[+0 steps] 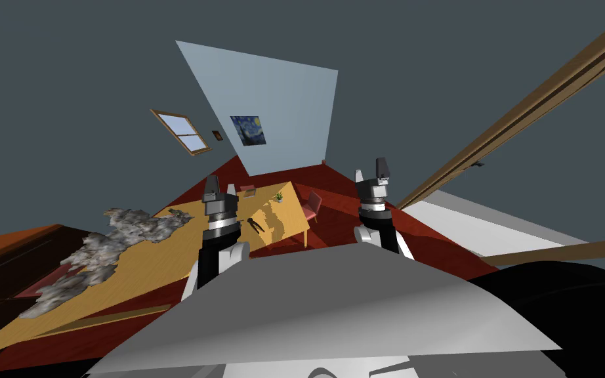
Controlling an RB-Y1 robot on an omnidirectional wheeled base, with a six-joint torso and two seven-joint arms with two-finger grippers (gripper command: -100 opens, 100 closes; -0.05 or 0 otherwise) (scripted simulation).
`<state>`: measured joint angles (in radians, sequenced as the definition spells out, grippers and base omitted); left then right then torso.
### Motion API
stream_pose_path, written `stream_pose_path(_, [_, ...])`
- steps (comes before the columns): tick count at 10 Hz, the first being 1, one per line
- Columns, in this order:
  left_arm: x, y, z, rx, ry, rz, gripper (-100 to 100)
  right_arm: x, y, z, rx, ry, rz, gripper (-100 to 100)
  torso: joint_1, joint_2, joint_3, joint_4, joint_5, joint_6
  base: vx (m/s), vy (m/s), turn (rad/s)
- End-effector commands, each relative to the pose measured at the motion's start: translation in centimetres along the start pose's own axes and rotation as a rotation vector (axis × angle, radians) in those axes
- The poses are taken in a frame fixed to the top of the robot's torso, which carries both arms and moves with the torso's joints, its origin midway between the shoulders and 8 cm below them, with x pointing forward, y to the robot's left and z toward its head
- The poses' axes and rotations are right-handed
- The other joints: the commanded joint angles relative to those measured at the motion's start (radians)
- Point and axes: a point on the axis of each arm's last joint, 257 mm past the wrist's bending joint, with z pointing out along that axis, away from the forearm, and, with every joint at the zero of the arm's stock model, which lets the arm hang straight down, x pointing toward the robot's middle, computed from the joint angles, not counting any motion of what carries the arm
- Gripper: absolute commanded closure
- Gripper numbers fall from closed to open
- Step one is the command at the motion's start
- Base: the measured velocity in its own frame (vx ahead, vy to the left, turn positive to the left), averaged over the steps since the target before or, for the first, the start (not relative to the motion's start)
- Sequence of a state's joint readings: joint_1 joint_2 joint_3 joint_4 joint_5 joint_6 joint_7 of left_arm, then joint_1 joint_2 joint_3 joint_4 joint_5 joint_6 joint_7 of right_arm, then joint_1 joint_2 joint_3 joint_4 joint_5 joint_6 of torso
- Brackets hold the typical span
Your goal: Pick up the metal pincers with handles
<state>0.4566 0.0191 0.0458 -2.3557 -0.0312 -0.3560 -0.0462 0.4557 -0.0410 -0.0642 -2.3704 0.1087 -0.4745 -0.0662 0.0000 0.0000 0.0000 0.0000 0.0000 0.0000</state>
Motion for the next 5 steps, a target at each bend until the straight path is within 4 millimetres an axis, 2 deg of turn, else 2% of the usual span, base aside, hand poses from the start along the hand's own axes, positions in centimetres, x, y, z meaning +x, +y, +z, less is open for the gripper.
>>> stream_pose_path(1, [0.1, 0.9, -0.2, -0.010, 0.017, 0.030, -100, 0.0, 0.0, 0.0, 0.000, 0.000, 0.000, 0, 0.000, 0.000, 0.000, 0.000, 0.000, 0.000, -0.060, -0.012, -0.010])
stream_pose_path(5, [0.2, 4.0, -0.8, -0.040, 0.056, 0.125, -100, 0.0, 0.0, 0.0, 0.000, 0.000, 0.000, 0, 0.000, 0.005, 0.003, 0.001, 0.000, 0.000, -0.088, -0.009, -0.021])
